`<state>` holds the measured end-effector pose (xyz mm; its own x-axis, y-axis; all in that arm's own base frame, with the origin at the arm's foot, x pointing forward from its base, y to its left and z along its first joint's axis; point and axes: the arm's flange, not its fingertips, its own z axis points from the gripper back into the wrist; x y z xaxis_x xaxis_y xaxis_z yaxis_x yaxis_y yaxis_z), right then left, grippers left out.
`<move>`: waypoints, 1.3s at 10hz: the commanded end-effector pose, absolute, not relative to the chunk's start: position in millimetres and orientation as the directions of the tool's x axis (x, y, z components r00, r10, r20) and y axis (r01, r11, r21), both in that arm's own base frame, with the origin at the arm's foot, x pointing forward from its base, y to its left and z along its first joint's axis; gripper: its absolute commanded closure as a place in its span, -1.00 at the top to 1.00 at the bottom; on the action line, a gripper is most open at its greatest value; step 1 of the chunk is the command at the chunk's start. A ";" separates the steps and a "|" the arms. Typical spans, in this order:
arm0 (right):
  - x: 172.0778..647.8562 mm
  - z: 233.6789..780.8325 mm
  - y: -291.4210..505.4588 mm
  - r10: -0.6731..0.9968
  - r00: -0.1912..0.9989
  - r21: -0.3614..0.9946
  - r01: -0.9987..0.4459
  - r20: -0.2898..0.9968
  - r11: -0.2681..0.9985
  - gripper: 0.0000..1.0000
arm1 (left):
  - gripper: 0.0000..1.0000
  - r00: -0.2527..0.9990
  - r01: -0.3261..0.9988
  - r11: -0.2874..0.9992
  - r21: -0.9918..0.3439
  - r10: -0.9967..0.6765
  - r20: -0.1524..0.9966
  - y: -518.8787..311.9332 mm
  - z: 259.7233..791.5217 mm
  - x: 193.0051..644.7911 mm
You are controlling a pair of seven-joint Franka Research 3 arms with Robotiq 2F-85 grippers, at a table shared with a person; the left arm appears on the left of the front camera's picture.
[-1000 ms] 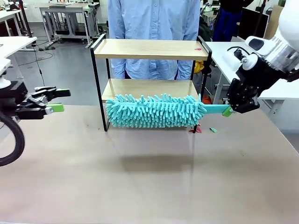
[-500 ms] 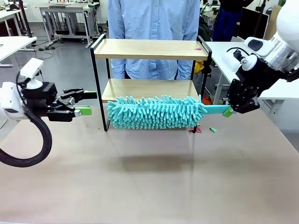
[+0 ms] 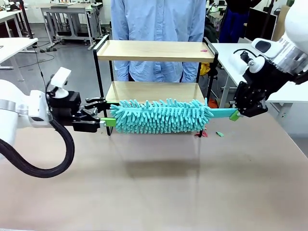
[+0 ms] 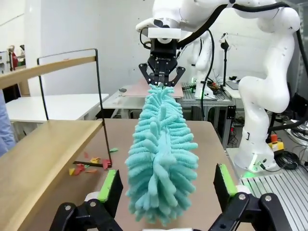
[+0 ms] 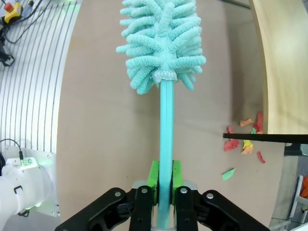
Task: Clean the shelf.
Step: Hand the Duster back to the human.
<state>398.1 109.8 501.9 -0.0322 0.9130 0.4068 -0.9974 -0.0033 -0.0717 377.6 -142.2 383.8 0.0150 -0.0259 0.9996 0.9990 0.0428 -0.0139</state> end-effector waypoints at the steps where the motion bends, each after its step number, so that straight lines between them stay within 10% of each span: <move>1: 395.6 503.8 109.3 0.907 -0.022 -0.072 -0.997 0.420 0.010 -0.74 | 1.00 0.030 0.997 0.075 -0.028 -0.019 0.999 -154.3 374.9 340.9; 8: 395.6 503.8 109.3 0.907 -0.022 -0.072 -0.997 0.420 0.010 -0.74 | 1.00 0.041 0.998 0.053 -0.041 0.007 0.999 -180.2 362.3 351.1; 9: 395.6 503.8 109.3 0.907 -0.022 -0.072 -0.997 0.420 0.010 -0.74 | 0.03 0.047 0.998 0.037 -0.048 0.012 0.999 -180.3 362.0 350.3; 10: 395.6 503.8 109.3 0.907 -0.022 -0.072 -0.997 0.420 0.010 -0.74 | -0.16 0.036 0.999 0.027 -0.037 0.017 0.999 -179.4 362.4 349.8; 11: 395.6 503.8 109.3 0.907 -0.022 -0.072 -0.997 0.420 0.010 -0.74 | -1.00 0.033 0.999 0.012 -0.033 0.019 0.999 -179.4 363.3 349.5; 13: 395.6 503.8 109.3 0.907 -0.022 -0.072 -0.997 0.420 0.010 -0.74 | -1.00 0.035 0.999 -0.004 -0.035 0.014 0.999 -179.2 362.9 349.5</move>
<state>397.9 109.3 501.7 -0.0305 0.9136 0.4054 -0.9976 -0.0025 -0.0694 368.8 -185.3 367.1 0.0606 0.0003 0.9982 0.9981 0.0120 -0.0606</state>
